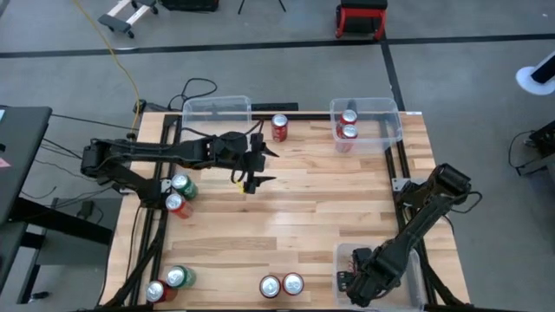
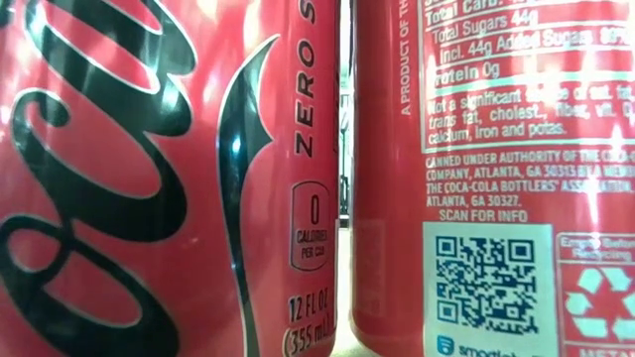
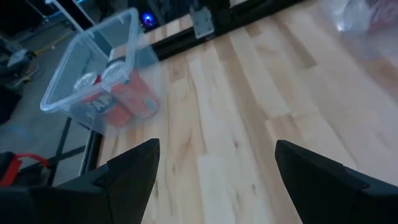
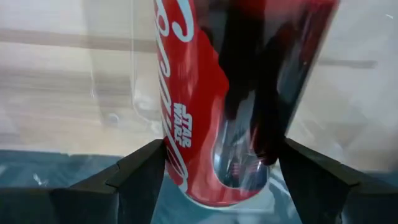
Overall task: Sort soda cans
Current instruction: Put the middle right red-white soda can into the bottom transparent bin
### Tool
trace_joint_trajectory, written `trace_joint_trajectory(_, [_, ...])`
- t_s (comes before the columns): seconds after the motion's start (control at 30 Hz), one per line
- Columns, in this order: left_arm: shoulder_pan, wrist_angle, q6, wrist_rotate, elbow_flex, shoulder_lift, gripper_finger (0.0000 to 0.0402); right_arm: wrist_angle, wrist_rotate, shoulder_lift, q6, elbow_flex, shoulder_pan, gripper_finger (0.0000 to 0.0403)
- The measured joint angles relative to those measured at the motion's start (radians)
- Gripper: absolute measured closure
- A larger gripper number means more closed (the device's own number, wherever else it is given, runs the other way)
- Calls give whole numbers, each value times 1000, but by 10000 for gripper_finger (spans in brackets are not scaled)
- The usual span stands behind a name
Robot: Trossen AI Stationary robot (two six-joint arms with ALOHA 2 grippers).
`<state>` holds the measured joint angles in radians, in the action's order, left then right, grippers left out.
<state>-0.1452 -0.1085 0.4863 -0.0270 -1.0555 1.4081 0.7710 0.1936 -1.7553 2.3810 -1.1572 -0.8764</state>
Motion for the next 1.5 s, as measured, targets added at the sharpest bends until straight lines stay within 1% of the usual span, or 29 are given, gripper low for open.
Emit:
trace_joint_trajectory(0.07, [-6, 21, 1, -3, 1, 17, 85, 22, 55, 1, 8, 9, -1, 87])
trace_joint_trajectory(0.1, [-9, 34, 3, -4, 1, 22, 85, 23, 66, 1, 16, 14, -3, 87])
trace_joint_trajectory(0.2, [-15, 46, 8, -4, 1, 36, 85, 25, 51, 2, 9, 17, -4, 87])
trace_joint_trajectory(0.43, [-16, 31, -9, -5, 1, 47, 85, 49, 18, 2, -141, 32, 9, 87])
trace_joint_trajectory(0.5, [-16, 21, -13, -5, 1, 45, 85, 11, 27, 6, -153, 65, 10, 87])
trace_joint_trajectory(0.63, [-16, 8, -33, -5, 1, 47, 85, -108, 94, 12, -171, 133, 10, 95])
trace_joint_trajectory(0.8, [-15, 8, -44, -5, 1, 46, 85, -109, 96, 14, -177, 138, 11, 113])
trace_joint_trajectory(0.97, [-10, 10, -55, -5, 1, 46, 85, -106, 92, 14, -189, 138, 10, 115])
trace_joint_trajectory(1.13, [1, 10, -54, -5, 1, 46, 85, -98, 94, 14, -252, 138, 26, 116])
trace_joint_trajectory(1.23, [6, 9, -46, -5, 1, 46, 85, -99, 99, 14, -260, 138, 36, 119])
trace_joint_trajectory(1.37, [6, 9, -42, -5, 1, 46, 85, -96, 100, 14, -268, 137, 38, 135])
trace_joint_trajectory(1.5, [6, 11, -42, -5, 1, 46, 85, -67, 83, 19, -273, 115, 36, 169])
